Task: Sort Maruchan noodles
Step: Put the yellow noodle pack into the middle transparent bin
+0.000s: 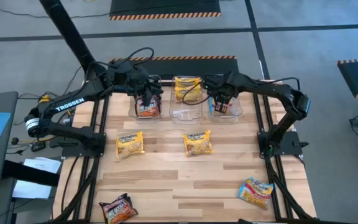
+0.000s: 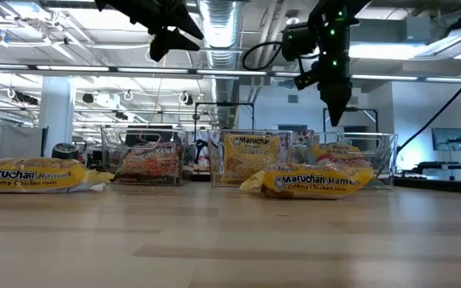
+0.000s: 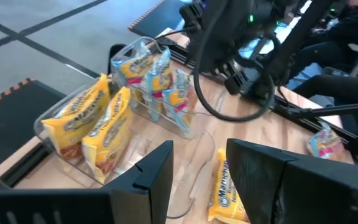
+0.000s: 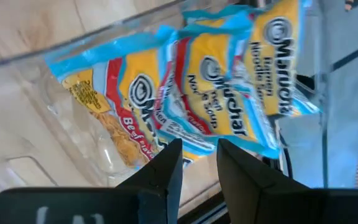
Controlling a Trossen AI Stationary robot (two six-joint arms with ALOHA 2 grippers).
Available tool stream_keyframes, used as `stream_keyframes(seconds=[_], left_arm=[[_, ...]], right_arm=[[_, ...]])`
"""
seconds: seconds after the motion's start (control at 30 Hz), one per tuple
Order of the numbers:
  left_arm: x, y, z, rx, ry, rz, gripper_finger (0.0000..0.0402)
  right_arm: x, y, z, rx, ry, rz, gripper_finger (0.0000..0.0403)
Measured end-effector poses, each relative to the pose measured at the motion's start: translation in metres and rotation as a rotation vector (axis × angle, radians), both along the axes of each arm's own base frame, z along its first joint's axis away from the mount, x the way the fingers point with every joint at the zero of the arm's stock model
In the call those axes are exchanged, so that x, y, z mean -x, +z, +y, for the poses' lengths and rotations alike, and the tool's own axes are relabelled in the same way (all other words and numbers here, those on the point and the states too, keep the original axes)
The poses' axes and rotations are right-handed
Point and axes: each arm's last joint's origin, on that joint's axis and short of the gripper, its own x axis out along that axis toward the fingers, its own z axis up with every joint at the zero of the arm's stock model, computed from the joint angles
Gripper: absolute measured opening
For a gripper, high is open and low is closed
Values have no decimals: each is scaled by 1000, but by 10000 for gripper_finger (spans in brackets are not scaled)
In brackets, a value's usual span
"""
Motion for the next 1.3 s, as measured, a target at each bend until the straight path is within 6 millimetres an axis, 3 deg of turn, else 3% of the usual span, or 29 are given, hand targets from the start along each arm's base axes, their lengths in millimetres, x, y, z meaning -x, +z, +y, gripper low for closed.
stream_keyframes(seconds=[0.23,0.53,0.77,0.97,1.3], left_arm=[[1,2,-4,48,-110,15,137],[18,43,-18,-89,-65,215,137],[31,64,-39,-49,-125,316,137],[40,60,-58,47,-189,458,137],[45,42,-87,193,-243,659,137]], right_arm=[[-2,28,11,-13,-109,-43,124],[-11,43,40,-33,-95,-54,124],[-11,46,68,-47,-107,-11,124],[-10,47,89,-55,-126,24,124],[-11,51,120,-221,-65,-18,123]])
